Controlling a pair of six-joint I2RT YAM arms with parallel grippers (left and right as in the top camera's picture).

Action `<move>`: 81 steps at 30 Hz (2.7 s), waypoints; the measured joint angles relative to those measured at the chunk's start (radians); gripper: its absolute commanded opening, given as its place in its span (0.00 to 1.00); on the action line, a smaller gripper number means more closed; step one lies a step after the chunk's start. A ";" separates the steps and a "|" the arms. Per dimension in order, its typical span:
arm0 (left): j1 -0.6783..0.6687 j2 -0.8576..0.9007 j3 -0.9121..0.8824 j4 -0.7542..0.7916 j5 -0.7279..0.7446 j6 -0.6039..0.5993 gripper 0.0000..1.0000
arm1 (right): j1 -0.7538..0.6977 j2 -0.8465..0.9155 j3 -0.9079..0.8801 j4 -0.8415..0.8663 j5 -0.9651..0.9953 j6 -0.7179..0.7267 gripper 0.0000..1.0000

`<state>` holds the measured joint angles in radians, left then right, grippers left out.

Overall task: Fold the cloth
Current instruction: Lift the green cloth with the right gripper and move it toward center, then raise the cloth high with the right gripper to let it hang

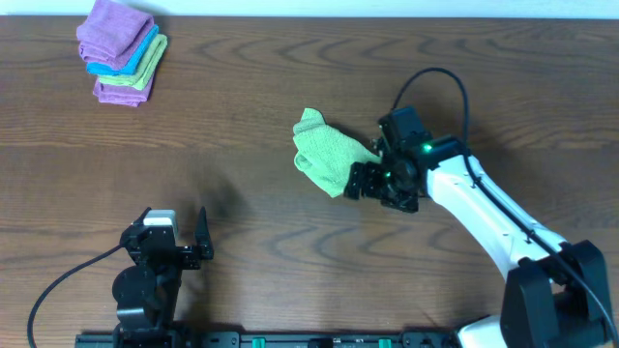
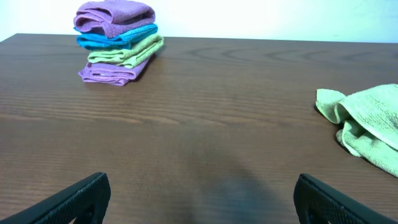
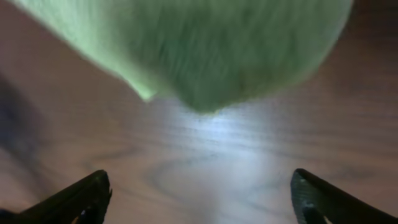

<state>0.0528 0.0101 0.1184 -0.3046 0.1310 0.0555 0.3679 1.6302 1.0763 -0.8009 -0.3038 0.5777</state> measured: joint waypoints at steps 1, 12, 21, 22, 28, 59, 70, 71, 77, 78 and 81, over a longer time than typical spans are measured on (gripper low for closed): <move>0.000 0.000 0.000 0.000 0.000 0.000 0.95 | -0.005 0.001 -0.007 0.037 -0.011 0.013 0.87; 0.000 0.000 0.000 0.000 0.000 0.000 0.95 | -0.005 0.122 -0.011 0.325 -0.070 0.092 0.52; 0.000 0.000 0.000 0.000 0.000 0.000 0.96 | -0.024 0.134 0.045 0.432 -0.141 0.107 0.01; 0.000 0.000 0.000 0.000 0.000 0.000 0.95 | -0.026 0.135 0.079 0.431 -0.162 0.106 0.02; 0.000 0.000 0.000 0.000 0.000 0.000 0.95 | -0.025 0.136 0.326 0.441 -0.340 0.068 0.01; 0.000 0.000 0.000 0.000 0.000 0.000 0.95 | 0.378 0.380 0.628 -0.162 0.292 -0.844 0.99; 0.000 0.000 0.000 0.000 0.000 0.000 0.95 | 0.486 0.459 0.628 -0.061 0.350 -0.958 0.92; 0.000 0.000 0.000 0.000 0.000 0.000 0.95 | 0.488 0.466 0.628 -0.046 0.356 -0.961 0.90; 0.000 0.000 0.000 0.000 0.000 0.000 0.95 | 0.489 0.512 0.628 0.050 0.367 -0.970 0.76; 0.000 0.000 0.000 0.000 0.000 0.000 0.95 | 0.489 0.518 0.628 0.067 0.369 -0.966 0.68; 0.000 0.000 0.000 0.000 0.000 0.000 0.95 | 0.490 0.526 0.628 0.097 0.372 -0.976 0.31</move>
<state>0.0528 0.0101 0.1184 -0.3046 0.1310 0.0555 0.8577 2.1567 1.7039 -0.7036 0.0681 -0.3981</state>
